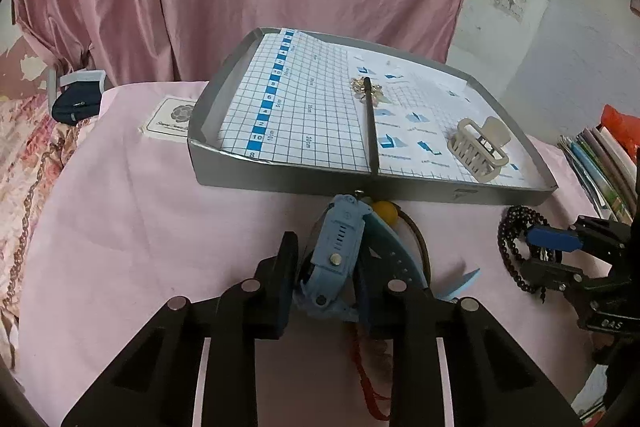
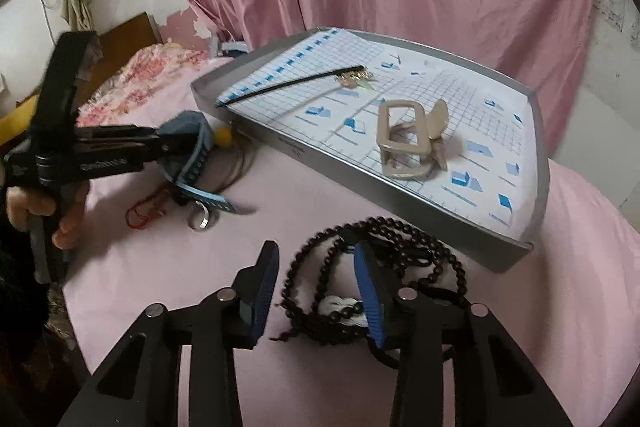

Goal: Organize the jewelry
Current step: 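Grasp the blue watch with the left tool while the right tool grasps the black bead bracelet, then carry the watch and bead bracelet into the tray and release both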

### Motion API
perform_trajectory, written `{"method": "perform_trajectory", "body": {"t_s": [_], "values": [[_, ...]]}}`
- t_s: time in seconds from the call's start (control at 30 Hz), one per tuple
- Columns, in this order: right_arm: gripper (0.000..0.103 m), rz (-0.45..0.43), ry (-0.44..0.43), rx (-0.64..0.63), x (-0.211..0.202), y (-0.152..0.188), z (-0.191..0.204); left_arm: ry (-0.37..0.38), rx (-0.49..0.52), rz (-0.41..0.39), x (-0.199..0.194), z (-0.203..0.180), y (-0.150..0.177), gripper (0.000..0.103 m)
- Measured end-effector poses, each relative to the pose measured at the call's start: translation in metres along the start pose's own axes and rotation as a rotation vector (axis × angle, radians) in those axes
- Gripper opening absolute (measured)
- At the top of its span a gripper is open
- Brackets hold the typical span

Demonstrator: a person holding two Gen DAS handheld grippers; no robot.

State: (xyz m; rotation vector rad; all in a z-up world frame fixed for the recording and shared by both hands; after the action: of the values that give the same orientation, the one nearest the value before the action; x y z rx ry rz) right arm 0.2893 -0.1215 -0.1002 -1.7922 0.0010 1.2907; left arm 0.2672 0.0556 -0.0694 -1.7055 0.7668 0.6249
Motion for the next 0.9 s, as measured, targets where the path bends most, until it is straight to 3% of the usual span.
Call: {"method": "perform_trajectory", "body": {"t_s": [0.2, 0.43, 0.5, 0.57, 0.6, 0.73, 0.9], "values": [[0.033, 0.058, -0.026, -0.026, 0.008, 0.005, 0.004, 0.007, 0.034, -0.005, -0.006, -0.01, 0.009, 0.018], [0.032, 0.092, 0.001, -0.1, 0.002, 0.012, 0.013, 0.044, 0.054, -0.009, -0.012, -0.023, 0.022, 0.017], [0.027, 0.097, 0.002, -0.11, -0.001, 0.015, 0.015, 0.05, 0.051, -0.009, -0.014, -0.025, 0.025, 0.017], [0.007, 0.099, -0.002, -0.113, -0.003, 0.018, 0.017, 0.054, 0.043, -0.016, -0.017, -0.026, 0.026, 0.017], [0.007, 0.098, 0.001, -0.11, -0.004, 0.02, 0.017, 0.054, 0.041, -0.02, -0.019, -0.027, 0.026, 0.017], [0.006, 0.069, -0.027, -0.052, -0.012, 0.024, 0.016, 0.06, 0.032, -0.05, -0.028, -0.032, 0.024, 0.017], [0.006, -0.08, -0.093, 0.064, -0.045, 0.008, 0.007, 0.064, 0.03, -0.09, -0.043, -0.041, 0.019, 0.017]]}}
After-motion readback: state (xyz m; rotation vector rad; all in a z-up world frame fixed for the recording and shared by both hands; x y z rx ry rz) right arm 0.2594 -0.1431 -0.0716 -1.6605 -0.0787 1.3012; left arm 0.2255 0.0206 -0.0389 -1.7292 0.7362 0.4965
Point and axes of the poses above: each gripper's, at about its wrist camera, not at the fingertips, and x roughly the way its jaws point, z to its left, y to its underside, the point moved 8 cm from there along x, roughly the way its jaws point, and after that the axes turned 6 degrees about -x, right-handed, at the moved point
